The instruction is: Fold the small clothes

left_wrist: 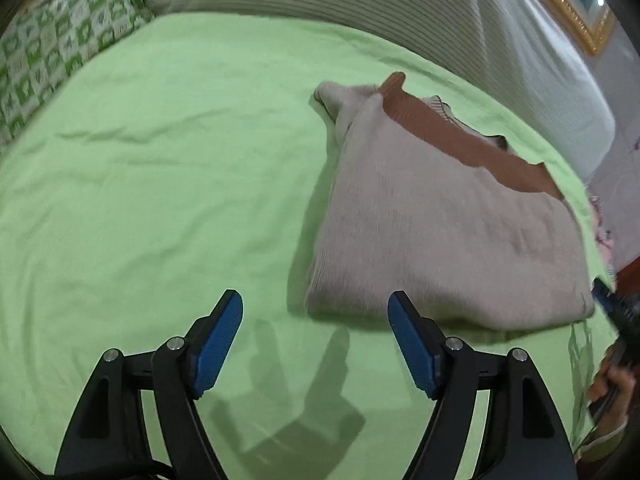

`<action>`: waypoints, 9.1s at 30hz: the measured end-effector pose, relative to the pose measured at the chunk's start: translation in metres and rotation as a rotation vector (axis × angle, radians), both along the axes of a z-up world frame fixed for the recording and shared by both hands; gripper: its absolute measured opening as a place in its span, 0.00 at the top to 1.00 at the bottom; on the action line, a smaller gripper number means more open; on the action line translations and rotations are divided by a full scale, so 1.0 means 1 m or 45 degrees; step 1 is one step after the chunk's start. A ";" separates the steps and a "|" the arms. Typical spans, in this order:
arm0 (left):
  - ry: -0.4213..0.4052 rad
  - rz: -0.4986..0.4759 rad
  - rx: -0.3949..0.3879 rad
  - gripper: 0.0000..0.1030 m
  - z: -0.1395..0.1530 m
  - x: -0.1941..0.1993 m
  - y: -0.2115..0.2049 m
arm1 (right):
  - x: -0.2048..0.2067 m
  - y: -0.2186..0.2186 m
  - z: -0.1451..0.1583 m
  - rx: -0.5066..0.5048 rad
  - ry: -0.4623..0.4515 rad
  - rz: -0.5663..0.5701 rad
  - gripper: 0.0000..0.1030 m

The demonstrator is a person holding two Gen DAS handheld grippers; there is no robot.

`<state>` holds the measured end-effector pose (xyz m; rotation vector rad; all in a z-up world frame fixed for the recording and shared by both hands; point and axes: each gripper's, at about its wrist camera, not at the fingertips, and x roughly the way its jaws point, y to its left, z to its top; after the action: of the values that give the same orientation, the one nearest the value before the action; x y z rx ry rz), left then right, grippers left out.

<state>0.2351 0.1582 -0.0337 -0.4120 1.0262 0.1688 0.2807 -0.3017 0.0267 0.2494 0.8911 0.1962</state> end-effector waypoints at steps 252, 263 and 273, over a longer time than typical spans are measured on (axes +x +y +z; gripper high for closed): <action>-0.113 -0.277 -0.312 0.24 0.020 0.178 -0.182 | 0.135 -0.040 0.005 0.258 0.143 0.170 0.15; -0.090 -0.291 -0.439 0.19 0.002 0.224 -0.197 | 0.127 -0.069 -0.027 0.370 0.153 0.138 0.28; -0.108 -0.258 -0.536 0.32 -0.013 0.239 -0.212 | 0.131 -0.064 -0.039 0.456 0.140 0.179 0.47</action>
<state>0.4744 -0.0533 -0.0470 -0.6856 1.0117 -0.2500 0.4121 -0.3654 -0.0120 0.5346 0.9805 0.4780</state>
